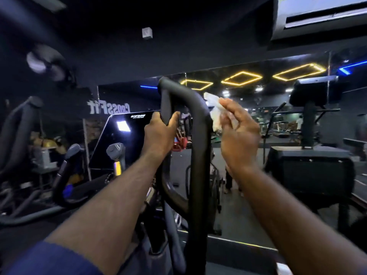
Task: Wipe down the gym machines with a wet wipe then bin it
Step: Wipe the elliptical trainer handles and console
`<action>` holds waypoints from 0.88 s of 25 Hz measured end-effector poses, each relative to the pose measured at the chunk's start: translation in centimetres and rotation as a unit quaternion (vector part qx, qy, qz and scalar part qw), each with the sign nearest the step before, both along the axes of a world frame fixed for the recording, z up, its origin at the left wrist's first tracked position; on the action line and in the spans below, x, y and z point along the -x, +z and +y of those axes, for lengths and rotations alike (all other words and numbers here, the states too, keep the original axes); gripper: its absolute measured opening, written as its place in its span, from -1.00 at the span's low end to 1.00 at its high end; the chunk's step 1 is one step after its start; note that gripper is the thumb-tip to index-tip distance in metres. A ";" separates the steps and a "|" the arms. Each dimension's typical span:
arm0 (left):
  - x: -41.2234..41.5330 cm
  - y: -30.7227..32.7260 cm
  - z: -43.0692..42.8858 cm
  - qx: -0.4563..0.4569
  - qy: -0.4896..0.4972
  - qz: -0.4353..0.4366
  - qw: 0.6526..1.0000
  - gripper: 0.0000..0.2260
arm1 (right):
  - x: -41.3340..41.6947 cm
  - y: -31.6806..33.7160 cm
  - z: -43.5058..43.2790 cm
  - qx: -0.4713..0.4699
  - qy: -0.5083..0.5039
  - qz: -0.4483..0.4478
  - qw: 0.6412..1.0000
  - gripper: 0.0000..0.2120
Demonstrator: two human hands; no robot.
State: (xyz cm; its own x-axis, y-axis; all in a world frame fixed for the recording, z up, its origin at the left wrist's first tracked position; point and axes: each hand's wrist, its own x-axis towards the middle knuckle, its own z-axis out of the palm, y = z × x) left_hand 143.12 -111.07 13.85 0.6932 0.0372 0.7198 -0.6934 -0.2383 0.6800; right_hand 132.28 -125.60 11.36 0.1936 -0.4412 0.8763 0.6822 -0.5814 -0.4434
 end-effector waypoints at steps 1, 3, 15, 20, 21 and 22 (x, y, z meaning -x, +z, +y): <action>-0.1 -0.1 0.0 0.002 0.005 -0.001 1.000 -0.59 | -0.8 1.5 0.0 -0.022 0.082 0.010 0.996 -0.68; -0.3 -0.3 -0.1 -0.004 0.025 -0.001 1.000 -0.60 | -0.9 -0.2 0.9 -0.037 0.143 0.040 0.988 -0.65; 0.4 -0.3 -0.8 0.012 0.043 -0.002 0.999 -0.60 | -3.6 -0.1 -0.3 -0.209 0.480 0.121 0.843 -0.68; 0.2 -0.4 -0.7 -0.006 0.072 -0.017 0.997 -0.47 | -5.8 1.5 -0.9 -0.220 0.541 0.174 0.793 -0.62; 0.1 -0.3 -0.6 -0.011 0.085 -0.023 0.996 -0.43 | -6.5 4.0 -1.1 -0.229 0.560 0.154 0.781 -0.62; 0.0 -0.4 -0.5 -0.015 0.095 -0.029 0.995 -0.39 | -7.1 5.8 -1.4 -0.235 0.587 0.131 0.764 -0.61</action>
